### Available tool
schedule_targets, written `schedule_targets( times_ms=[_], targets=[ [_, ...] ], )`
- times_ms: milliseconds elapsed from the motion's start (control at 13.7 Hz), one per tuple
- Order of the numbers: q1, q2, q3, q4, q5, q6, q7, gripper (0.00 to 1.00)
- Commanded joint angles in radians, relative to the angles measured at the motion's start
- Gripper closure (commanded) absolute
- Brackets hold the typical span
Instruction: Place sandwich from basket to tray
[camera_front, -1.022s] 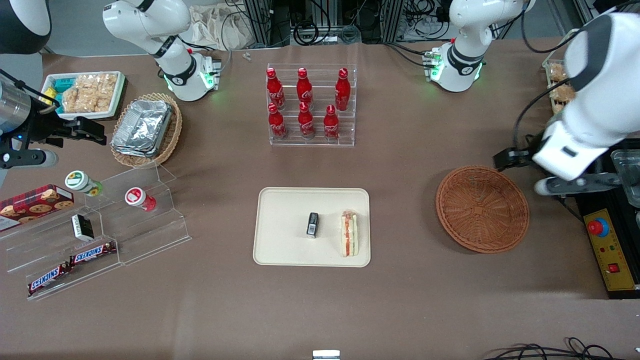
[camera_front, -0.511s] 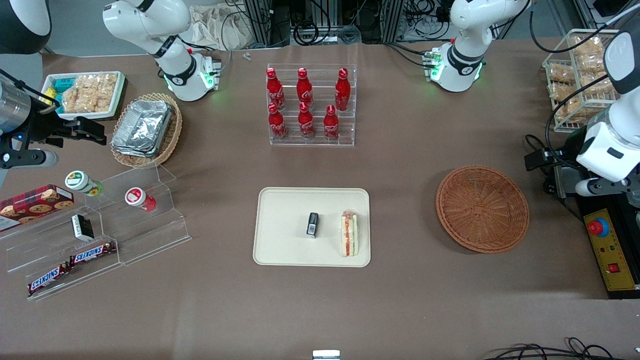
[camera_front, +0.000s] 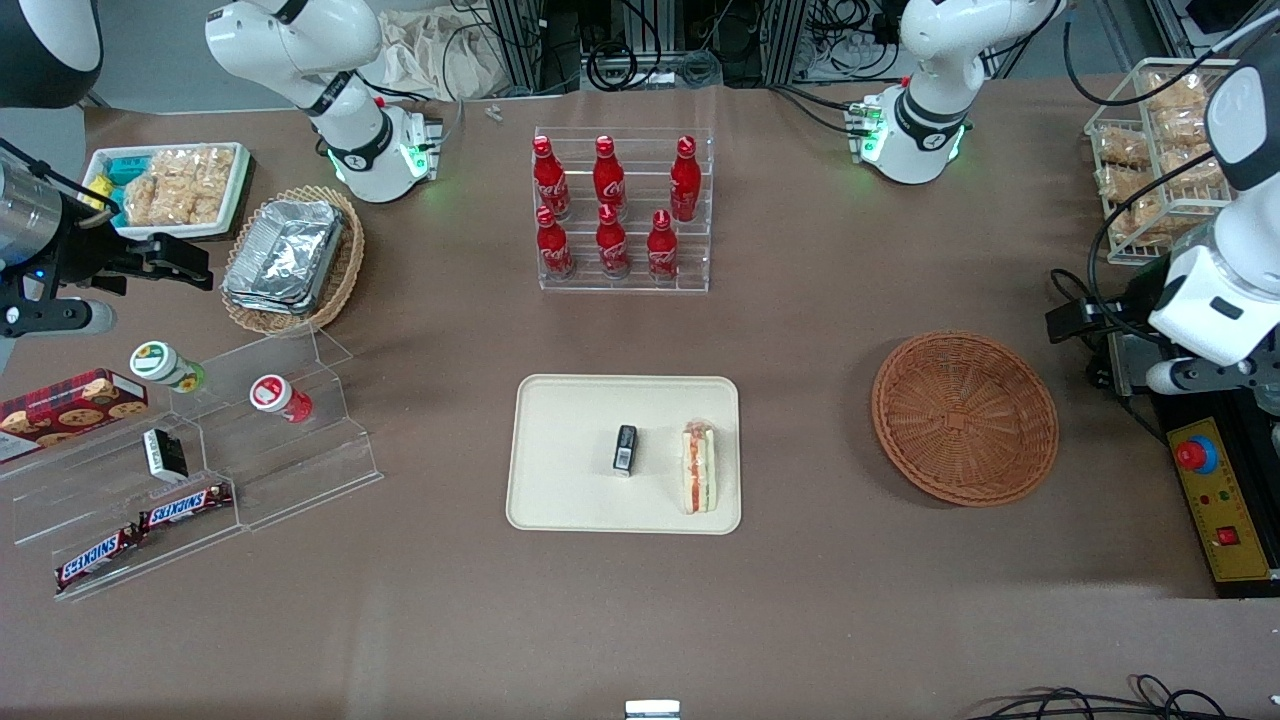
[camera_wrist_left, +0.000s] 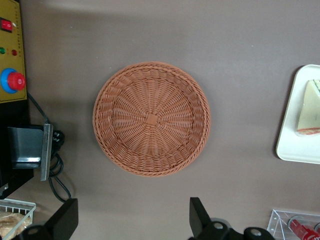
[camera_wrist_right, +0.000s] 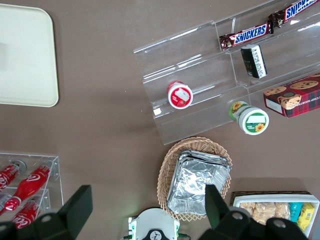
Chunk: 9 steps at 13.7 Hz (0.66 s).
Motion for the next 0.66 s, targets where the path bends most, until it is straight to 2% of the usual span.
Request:
schedule_targets(
  times_ms=[0, 146, 584],
  targets=[
    [-0.127, -0.04, 0.143, -0.022, -0.014, -0.019, 0.107, 0.0],
    [-0.231, -0.041, 0.254, -0.021, -0.016, -0.025, 0.117, 0.0],
    [-0.238, 0.063, 0.247, 0.123, -0.022, -0.077, 0.116, 0.0]
  ],
)
